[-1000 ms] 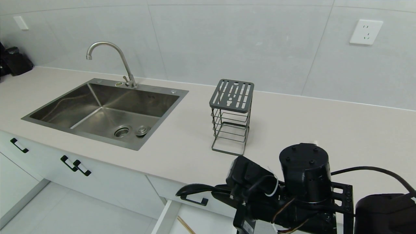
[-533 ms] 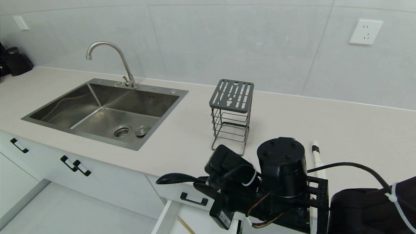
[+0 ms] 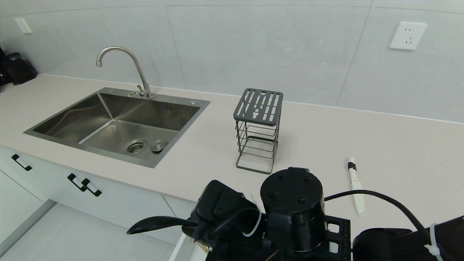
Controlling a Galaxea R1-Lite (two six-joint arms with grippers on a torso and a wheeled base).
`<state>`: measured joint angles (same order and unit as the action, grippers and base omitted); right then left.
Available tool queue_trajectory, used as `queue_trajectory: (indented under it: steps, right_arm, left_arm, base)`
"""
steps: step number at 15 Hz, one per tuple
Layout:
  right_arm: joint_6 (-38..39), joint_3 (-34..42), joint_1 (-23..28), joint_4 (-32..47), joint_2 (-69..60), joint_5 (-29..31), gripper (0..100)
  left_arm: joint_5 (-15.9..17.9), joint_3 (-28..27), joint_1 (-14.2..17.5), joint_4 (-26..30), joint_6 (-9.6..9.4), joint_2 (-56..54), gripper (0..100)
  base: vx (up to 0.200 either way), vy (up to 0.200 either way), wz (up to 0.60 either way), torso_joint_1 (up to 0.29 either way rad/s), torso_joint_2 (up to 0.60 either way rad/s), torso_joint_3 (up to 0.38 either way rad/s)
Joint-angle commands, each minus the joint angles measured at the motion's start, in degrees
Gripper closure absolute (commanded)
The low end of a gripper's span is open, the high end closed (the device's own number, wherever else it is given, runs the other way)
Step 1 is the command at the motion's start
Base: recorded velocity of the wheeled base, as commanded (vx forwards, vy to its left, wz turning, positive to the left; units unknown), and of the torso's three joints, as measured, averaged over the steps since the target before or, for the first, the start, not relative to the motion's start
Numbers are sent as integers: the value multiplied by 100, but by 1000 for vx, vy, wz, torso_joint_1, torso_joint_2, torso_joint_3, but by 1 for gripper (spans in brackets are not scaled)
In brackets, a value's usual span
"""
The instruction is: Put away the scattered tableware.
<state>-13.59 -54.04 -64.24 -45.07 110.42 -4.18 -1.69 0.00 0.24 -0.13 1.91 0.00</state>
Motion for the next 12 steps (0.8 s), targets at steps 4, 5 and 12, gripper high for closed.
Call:
queue_trajectory:
  steps: [4,5,12]
  right_arm:
    - [15,-28,-53,174,94,5,100]
    - [15,-28,-53,191,85,5,100]
    - [182,-80,-115,191,67,14,100]
  left_arm:
    - [-6,0,2,5,2,0,0]
    - [2,0,2,-4,2,0,0]
    - [2,0,2,-4,2,0,0]
  base:
    - [0,0,0,0,0,0]
    - [0,0,0,0,0,0]
    - [0,0,0,-45,89,46]
